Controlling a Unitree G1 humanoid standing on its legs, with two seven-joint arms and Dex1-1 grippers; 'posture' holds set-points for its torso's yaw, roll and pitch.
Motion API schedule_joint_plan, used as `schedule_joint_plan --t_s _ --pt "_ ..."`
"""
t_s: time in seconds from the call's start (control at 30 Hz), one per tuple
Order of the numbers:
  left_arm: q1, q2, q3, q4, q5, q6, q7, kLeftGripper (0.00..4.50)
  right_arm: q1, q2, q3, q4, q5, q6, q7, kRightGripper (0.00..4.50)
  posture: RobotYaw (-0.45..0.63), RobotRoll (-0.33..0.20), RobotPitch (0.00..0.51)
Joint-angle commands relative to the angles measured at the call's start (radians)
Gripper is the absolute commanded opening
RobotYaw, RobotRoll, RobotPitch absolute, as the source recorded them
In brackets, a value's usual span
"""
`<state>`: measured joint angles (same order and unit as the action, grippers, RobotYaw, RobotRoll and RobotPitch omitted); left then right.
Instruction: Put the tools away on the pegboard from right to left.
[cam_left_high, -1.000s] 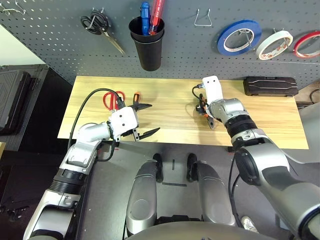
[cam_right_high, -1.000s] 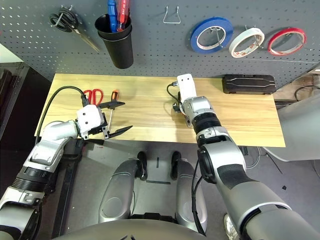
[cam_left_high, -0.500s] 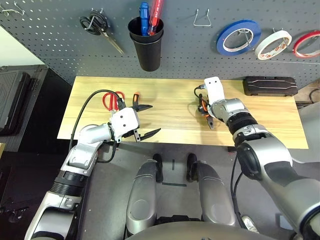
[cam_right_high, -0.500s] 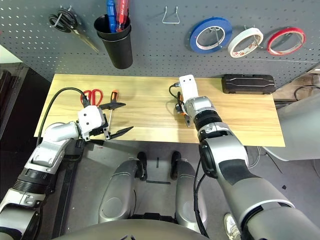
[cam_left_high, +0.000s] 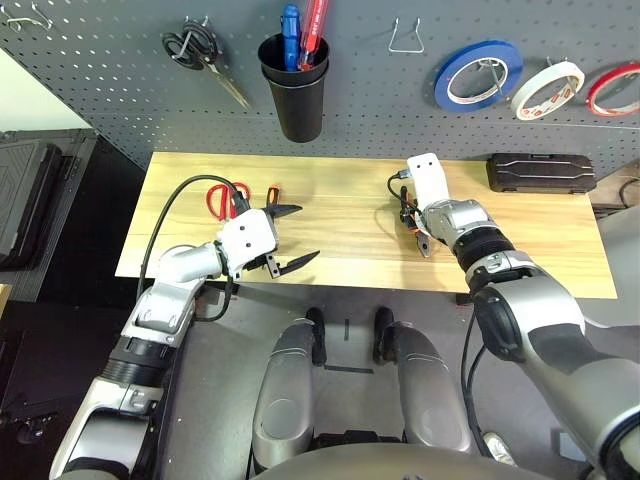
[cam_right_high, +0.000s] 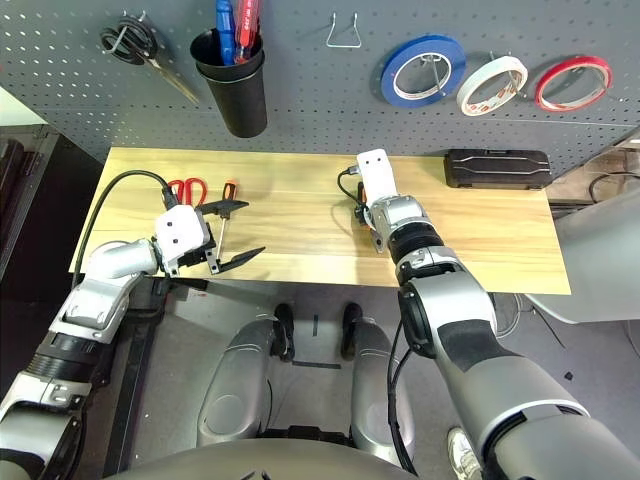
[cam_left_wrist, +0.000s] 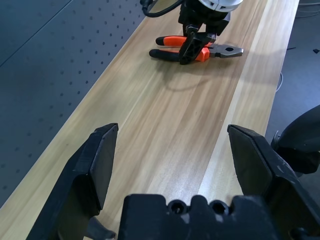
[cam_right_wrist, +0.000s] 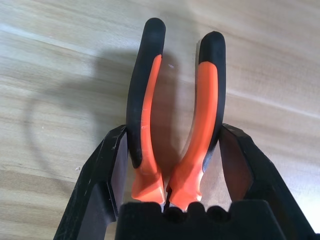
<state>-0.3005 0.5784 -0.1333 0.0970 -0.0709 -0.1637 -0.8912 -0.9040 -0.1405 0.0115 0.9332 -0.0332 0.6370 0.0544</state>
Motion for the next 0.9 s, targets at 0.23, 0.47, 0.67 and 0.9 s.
schedule_joint_plan --t_s 0.23,0.47,0.67,0.9 --pt "0.056 0.028 0.04 0.0 0.003 -0.015 0.032 4.5 0.278 -0.102 0.082 -0.573 -0.042 0.014 0.104 3.01 0.17 0.0 0.331" --pt "0.058 0.029 0.074 -0.02 -0.012 -0.005 0.061 4.5 0.405 -0.167 0.049 -0.833 -0.014 -0.113 0.171 3.01 0.17 0.0 0.305" --pt "0.08 0.006 0.12 -0.093 -0.087 0.038 0.078 4.5 0.436 -0.215 0.031 -0.91 0.008 -0.351 0.244 3.01 0.16 0.0 0.285" --pt "0.121 -0.029 0.185 -0.243 -0.202 0.13 0.12 4.5 0.447 -0.228 0.0 -0.999 0.062 -0.5 0.305 3.01 0.17 0.0 0.265"
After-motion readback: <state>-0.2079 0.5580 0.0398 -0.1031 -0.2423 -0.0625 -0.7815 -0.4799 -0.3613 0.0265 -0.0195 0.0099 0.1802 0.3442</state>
